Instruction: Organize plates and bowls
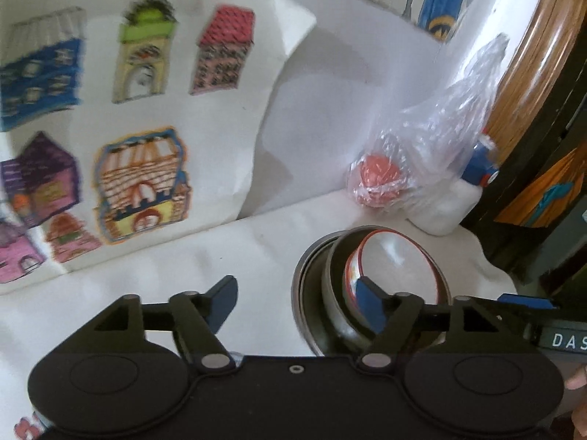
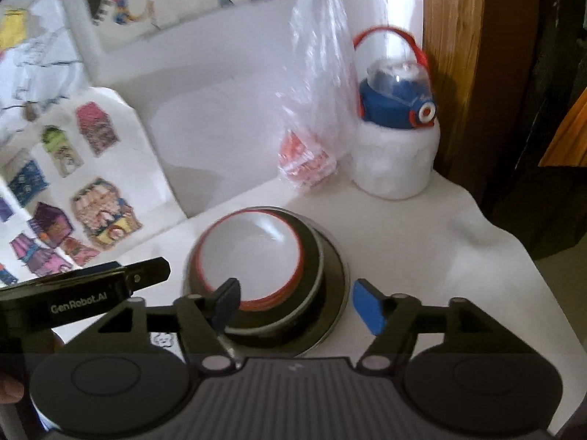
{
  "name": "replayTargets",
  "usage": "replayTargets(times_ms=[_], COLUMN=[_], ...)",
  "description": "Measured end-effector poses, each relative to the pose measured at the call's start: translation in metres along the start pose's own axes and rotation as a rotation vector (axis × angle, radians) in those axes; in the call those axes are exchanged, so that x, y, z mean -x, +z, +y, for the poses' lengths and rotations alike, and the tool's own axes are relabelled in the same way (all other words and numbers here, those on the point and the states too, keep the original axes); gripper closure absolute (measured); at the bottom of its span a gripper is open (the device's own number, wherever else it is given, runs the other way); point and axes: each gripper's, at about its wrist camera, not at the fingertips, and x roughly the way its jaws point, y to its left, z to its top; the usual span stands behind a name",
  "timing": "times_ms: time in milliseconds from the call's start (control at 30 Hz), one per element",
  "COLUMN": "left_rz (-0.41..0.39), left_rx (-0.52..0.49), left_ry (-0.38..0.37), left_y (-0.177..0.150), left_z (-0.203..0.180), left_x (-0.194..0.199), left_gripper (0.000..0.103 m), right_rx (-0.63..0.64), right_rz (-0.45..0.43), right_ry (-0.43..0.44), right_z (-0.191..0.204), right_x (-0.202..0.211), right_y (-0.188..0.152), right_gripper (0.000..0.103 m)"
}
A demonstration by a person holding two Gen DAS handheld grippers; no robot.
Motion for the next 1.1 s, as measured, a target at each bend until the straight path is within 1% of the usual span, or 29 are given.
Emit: replayTargets(times_ms=[33, 100, 167, 200, 233, 300, 367, 433, 533, 667, 833, 1100], left_rz=[-0.013, -0.034, -0.057, -0.075, -0.093, -0.124, -0.145, -0.164, -0.196, -0.236, -0.311, -0.400], left_rx=[0.003, 0.005, 0.004, 0.006, 0.007, 0.004, 0.004, 0.012, 0.017, -0.003, -0.029, -0.082], left_ry=[0.002, 0.001, 0.000, 0.002, 0.005, 0.004, -0.004, -0.004, 0.004, 0.024, 0.051, 0.077], left_y=[-0.003, -0.009, -0.016, -0.020, -0.025, -0.032, -0.040, -0.049, -0.060, -0.079, -0.106, -0.155], left_z=[0.002, 0.005, 0.008, 0.010, 0.011, 0.014, 0.017, 0.021, 0.025, 0.027, 0.027, 0.028], left_x=[0.009, 0.026, 0.045, 0.055, 0.065, 0.082, 0.099, 0.115, 0.135, 0.161, 0.193, 0.227], left_gripper=[0.023, 0.021, 0.015, 0.009, 0.006, 0.004, 0.004, 0.001, 0.001, 0.001, 0.001, 0.001], right_rx=[0.004, 0.008, 0.013, 0.011, 0.010, 0.006, 0.000, -0.002, 0.005, -0.009, -0.007, 0.014], right_rz=[-0.017, -0.055, -0.088, -0.104, -0.119, -0.144, -0.168, -0.194, -0.237, -0.289, -0.352, -0.408], right_ry=[0.001, 0.001, 0.004, 0.001, 0.001, 0.002, 0.010, 0.018, 0.028, 0.046, 0.046, 0.046], right_z=[0.002, 0.009, 0.014, 0.016, 0.018, 0.022, 0.026, 0.030, 0.038, 0.045, 0.051, 0.060], right_x=[0.007, 0.022, 0.034, 0.041, 0.048, 0.060, 0.073, 0.084, 0.102, 0.123, 0.146, 0.166], right_y=[-0.004, -0.012, -0.021, -0.025, -0.029, -0.036, -0.045, -0.054, -0.070, -0.093, -0.123, -0.177], right_gripper=[0.023, 0.019, 0.015, 0.015, 0.014, 0.011, 0.007, 0.006, 0.004, 0.001, 0.000, 0.000])
